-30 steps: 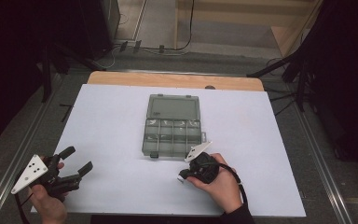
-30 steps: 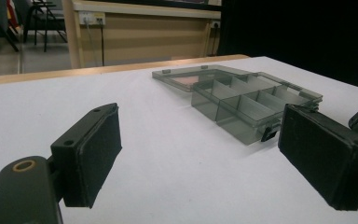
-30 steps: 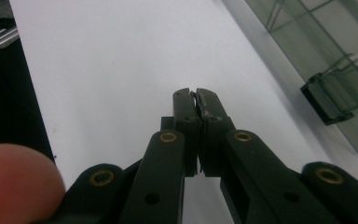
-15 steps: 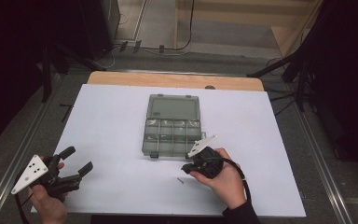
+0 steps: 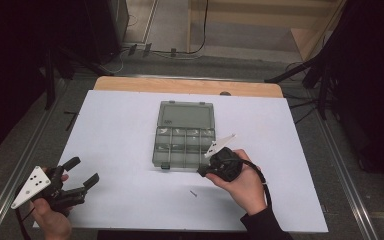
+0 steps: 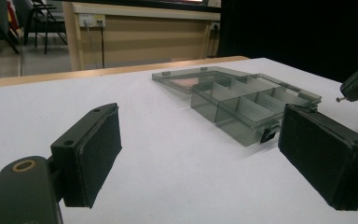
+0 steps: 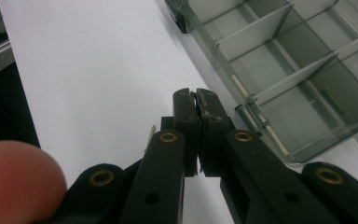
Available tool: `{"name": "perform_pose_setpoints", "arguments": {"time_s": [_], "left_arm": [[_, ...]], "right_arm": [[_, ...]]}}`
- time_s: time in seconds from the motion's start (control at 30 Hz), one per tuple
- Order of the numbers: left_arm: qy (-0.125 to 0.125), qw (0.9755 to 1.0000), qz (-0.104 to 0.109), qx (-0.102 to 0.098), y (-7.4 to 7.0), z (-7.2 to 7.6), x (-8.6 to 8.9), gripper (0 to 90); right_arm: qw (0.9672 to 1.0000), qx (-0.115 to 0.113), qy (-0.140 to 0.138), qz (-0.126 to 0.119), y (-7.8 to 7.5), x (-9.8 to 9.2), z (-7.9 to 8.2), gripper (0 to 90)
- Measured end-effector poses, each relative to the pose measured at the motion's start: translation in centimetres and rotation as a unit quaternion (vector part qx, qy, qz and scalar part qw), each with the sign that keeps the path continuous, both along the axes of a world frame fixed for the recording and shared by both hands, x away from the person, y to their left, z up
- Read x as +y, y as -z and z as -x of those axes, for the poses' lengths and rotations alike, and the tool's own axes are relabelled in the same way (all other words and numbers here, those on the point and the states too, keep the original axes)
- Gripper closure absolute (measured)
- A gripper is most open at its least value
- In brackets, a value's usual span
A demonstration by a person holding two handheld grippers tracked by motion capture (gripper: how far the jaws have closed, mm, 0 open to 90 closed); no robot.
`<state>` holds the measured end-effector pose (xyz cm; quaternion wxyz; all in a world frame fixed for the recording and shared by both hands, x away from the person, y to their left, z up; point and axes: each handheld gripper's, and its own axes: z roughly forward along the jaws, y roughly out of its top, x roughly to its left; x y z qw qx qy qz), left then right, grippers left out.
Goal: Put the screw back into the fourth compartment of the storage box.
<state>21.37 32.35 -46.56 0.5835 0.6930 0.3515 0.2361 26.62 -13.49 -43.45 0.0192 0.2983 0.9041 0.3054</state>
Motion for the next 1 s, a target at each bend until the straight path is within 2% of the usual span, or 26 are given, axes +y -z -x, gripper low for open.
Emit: {"name": "perform_pose_setpoints", "arguments": {"time_s": [0.57,1.0], "left_arm": [[0.0,1.0,0.0,0.0,0.0,0.0,0.0,13.3],[0.001,1.0,-0.001,0.0,0.0,0.0,0.0,13.3]], "right_arm": [[1.0,-0.003,0.003,0.004,-1.2,-0.4,-1.3,89.7],[0.9998,0.001,0.017,0.011,-1.7,-1.0,-3.2,89.8]]}}
